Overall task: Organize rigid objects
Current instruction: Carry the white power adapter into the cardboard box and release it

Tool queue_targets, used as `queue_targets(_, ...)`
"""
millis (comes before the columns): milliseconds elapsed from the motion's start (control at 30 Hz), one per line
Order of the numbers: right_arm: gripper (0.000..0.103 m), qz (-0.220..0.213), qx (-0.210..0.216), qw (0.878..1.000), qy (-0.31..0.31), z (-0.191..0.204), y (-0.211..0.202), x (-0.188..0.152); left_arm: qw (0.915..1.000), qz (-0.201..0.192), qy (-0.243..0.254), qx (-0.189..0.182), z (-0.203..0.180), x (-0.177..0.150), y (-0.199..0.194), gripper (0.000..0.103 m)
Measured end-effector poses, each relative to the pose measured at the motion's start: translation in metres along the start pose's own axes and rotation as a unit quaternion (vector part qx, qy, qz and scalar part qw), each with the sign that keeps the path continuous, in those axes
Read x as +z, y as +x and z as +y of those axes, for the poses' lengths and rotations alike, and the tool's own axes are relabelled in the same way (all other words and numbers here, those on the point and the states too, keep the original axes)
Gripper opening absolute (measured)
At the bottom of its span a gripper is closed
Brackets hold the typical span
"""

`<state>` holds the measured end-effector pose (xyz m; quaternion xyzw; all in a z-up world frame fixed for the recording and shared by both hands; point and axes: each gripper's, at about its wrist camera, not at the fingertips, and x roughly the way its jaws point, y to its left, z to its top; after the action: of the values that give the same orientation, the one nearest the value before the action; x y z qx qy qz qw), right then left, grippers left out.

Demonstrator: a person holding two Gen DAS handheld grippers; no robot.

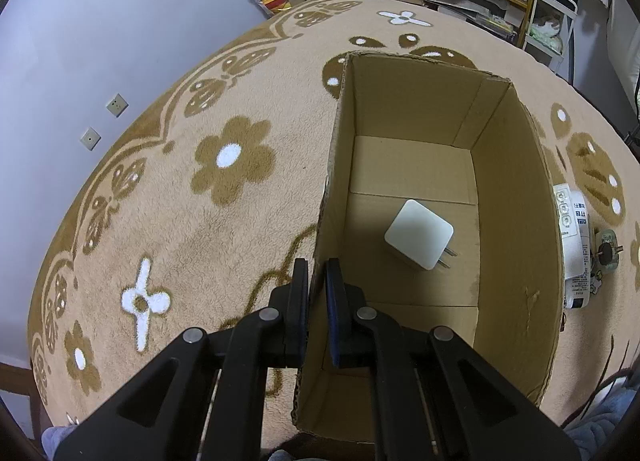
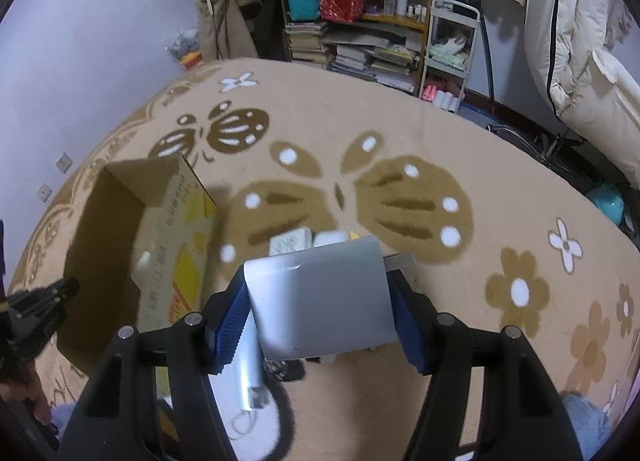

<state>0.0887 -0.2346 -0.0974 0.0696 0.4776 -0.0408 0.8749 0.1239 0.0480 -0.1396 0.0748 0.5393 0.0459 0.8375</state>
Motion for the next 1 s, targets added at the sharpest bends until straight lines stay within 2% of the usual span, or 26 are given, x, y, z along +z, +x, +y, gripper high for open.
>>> queue_targets(100,0.07,-0.013,0.001,1.0,-0.003,0.007,-0.001,0.004,1.0,-0.001,0.003,0.003,-0.001,0.0,0.0,0.008)
queue_targets(367,0.07,-0.046,0.038,0.998,-0.027,0.037,-0.007,0.016,1.0,0.0,0.006,0.006,-0.003,0.0,-0.001,0.008)
queue_targets(533,0.07,-0.074,0.096,0.992,-0.04,0.057,-0.013,0.017,0.9999,0.0,0.009,0.011,-0.004,0.0,-0.001,0.008)
queue_targets(667,0.07,-0.069,0.125,0.989,-0.042,0.074,-0.009,0.019,0.9999,0.0,0.008,0.01,-0.004,0.0,-0.001,0.008)
queue_targets(1000,0.07,-0.063,0.132,0.985,-0.092,0.112,0.012,0.025,0.9999,0.0,0.009,0.012,-0.005,0.001,0.0,0.008)
